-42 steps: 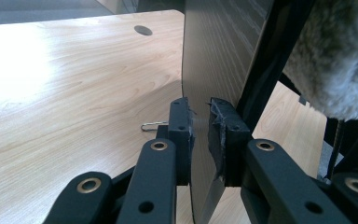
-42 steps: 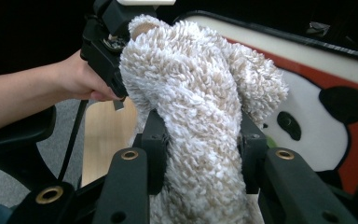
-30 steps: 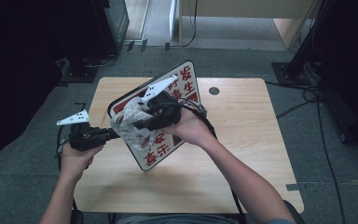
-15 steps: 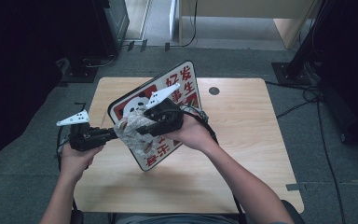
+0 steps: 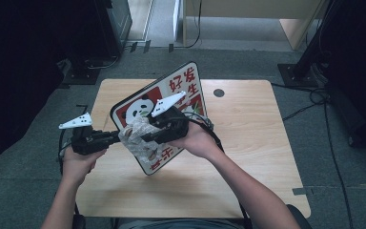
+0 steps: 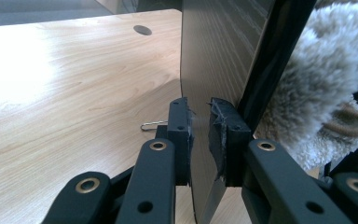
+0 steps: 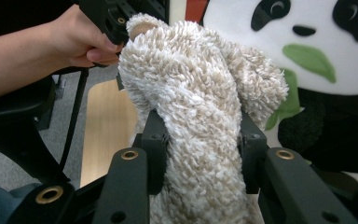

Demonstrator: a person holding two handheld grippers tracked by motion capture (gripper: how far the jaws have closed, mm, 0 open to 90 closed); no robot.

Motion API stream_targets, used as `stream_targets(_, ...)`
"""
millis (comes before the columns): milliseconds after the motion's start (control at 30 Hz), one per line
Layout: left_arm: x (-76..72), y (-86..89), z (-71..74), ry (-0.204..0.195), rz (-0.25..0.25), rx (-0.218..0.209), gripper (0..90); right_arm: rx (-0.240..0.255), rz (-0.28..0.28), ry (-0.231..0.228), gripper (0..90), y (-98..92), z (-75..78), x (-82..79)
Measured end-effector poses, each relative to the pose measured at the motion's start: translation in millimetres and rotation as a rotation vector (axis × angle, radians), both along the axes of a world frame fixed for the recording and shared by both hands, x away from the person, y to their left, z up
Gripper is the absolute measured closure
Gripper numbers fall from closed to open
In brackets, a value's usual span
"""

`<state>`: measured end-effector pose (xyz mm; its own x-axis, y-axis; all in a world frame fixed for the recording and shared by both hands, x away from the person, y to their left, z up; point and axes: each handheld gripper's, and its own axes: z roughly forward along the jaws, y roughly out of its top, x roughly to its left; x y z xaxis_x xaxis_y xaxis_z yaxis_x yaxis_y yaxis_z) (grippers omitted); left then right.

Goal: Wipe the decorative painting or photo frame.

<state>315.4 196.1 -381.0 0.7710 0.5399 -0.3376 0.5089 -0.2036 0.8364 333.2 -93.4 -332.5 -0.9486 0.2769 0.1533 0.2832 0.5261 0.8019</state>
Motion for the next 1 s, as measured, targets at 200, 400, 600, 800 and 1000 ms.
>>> stream_targets(200, 0.1, 0.2, 0.0, 0.002, -0.001, -0.001, 78.8, -0.013, 0.000, 0.010, 64.7, -0.2, -8.5, -2.0)
stream_targets(400, 0.2, 0.3, 0.0, 0.000, -0.004, 0.001, 78.8, -0.029, 0.000, 0.018, 64.7, -1.5, -18.0, -4.1)
stream_targets(600, 0.2, 0.2, 0.2, -0.001, -0.004, 0.003, 78.8, -0.037, 0.005, 0.000, 64.7, -3.2, -27.3, -6.6)
stream_targets(800, -1.6, 0.7, 0.8, -0.010, -0.004, 0.006, 78.8, -0.043, 0.002, 0.014, 64.8, -4.6, -36.2, -8.9)
stream_targets(1000, -1.9, 1.8, 1.1, -0.011, -0.006, 0.005, 78.7, -0.056, 0.002, 0.012, 64.7, -6.4, -45.6, -10.6)
